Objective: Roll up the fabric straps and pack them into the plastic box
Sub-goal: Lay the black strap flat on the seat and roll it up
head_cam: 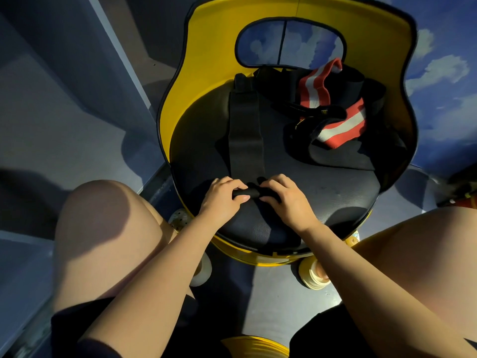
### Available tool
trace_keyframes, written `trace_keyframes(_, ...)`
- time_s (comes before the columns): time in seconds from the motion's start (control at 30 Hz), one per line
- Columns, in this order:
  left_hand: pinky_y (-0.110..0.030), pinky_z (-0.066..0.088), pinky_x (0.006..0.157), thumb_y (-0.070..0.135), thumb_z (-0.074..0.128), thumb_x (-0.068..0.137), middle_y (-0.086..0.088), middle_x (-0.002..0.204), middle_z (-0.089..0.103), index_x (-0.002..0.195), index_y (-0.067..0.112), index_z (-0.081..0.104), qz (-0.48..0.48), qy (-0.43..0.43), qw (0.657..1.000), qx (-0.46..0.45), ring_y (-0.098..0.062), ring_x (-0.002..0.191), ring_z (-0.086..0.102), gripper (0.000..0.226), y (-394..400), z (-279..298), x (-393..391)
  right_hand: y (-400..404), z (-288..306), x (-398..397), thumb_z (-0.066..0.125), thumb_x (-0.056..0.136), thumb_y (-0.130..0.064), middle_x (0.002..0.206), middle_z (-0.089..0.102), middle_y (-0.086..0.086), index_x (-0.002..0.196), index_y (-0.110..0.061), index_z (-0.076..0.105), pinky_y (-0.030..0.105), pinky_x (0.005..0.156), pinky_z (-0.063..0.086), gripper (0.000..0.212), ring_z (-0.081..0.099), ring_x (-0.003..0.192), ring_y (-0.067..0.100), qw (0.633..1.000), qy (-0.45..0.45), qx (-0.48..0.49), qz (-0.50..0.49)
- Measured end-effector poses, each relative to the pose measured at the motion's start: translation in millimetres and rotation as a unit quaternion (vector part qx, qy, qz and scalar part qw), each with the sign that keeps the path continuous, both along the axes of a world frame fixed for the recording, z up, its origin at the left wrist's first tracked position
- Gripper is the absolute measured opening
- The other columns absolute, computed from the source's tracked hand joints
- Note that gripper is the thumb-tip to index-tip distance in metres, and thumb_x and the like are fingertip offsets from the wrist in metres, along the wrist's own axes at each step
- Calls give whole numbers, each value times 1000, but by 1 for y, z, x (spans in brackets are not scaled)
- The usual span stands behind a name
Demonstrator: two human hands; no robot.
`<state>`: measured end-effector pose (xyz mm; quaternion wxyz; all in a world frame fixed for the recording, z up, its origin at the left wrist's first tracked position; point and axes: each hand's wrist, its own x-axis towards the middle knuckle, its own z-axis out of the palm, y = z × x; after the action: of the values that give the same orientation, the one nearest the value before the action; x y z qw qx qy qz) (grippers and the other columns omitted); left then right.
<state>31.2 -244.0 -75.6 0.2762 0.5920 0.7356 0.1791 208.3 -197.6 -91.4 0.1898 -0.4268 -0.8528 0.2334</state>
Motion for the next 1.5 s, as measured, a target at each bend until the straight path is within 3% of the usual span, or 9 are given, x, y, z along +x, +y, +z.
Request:
trace_keyframes(0.13, -27, 40, 88, 26, 66, 86, 1, 113, 55, 110, 24, 63, 8, -64, 998, -14, -18, 107, 51, 25, 1, 2, -6, 7, 4, -2, 65, 86, -17, 109, 58, 5, 111, -9, 64, 28, 84, 44, 27, 56, 102, 23, 999, 6, -36, 3)
trace_keyframes(0.4, -29, 39, 87, 24, 69, 83, 1, 115, 50, 110, 22, 59, -18, 42, 997, 62, -19, 112, 43, 29, -5, 3, 4, 15, 15, -4, 64, 87, -20, 105, 58, 5, 110, -11, 64, 20, 80, 36, 25, 55, 98, 21, 993, -14, -116, -3)
trace_keyframes(0.6, -30, 40, 85, 23, 63, 87, -1, 111, 57, 107, 15, 65, -37, 7, 998, 49, -21, 105, 51, 21, -3, 3, 2, 16, 18, -2, 62, 89, -25, 103, 57, 4, 108, -13, 66, 19, 76, 32, 23, 54, 97, 19, 987, -38, -152, -24)
trace_keyframes(0.73, -24, 36, 82, 25, 59, 91, 0, 113, 57, 110, 17, 64, -30, -5, 999, 16, -19, 104, 52, 22, -1, 5, 1, 11, 17, -3, 62, 89, -25, 104, 55, 3, 112, -11, 67, 16, 78, 32, 27, 55, 100, 19, 991, -20, -126, -43)
trace_keyframes(0.83, -26, 38, 86, 26, 56, 93, -1, 119, 56, 114, 19, 63, -11, -35, 999, -19, -21, 108, 52, 24, 2, 7, 0, 3, 14, -3, 62, 89, -25, 109, 56, 3, 119, -14, 62, 26, 85, 44, 32, 55, 103, 20, 997, 9, -68, -32)
trace_keyframes(1.0, -31, 38, 95, 32, 54, 94, 0, 132, 50, 123, 20, 58, 16, -63, 995, -71, -22, 120, 48, 32, 6, 7, -1, -5, 10, 1, 67, 84, -25, 113, 56, 3, 121, -16, 57, 36, 76, 50, 39, 52, 99, 24, 993, -58, 66, 79)
trace_keyframes(1.1, -30, 37, 94, 33, 51, 95, -1, 133, 49, 123, 20, 58, 29, -73, 994, -82, -21, 122, 47, 32, 6, 6, 0, -3, 9, 1, 67, 84, -21, 111, 59, 4, 117, -14, 60, 37, 72, 52, 35, 55, 94, 26, 989, -73, 90, 93)
trace_keyframes(1.3, -31, 38, 92, 40, 53, 92, 2, 126, 44, 122, 27, 56, -14, 52, 998, 13, -18, 121, 39, 33, -2, 10, 3, 9, 12, -1, 64, 87, -24, 116, 59, 3, 120, -14, 61, 35, 89, 47, 34, 54, 108, 23, 994, -54, 10, 94)
trace_keyframes(1.5, -34, 32, 101, 36, 52, 93, 4, 132, 39, 137, 28, 38, -147, 226, 960, 73, -18, 124, 37, 47, -12, 7, 5, 14, 13, -3, 63, 88, -27, 116, 60, 3, 121, -15, 61, 35, 96, 44, 35, 50, 111, 21, 993, -58, -40, 92)
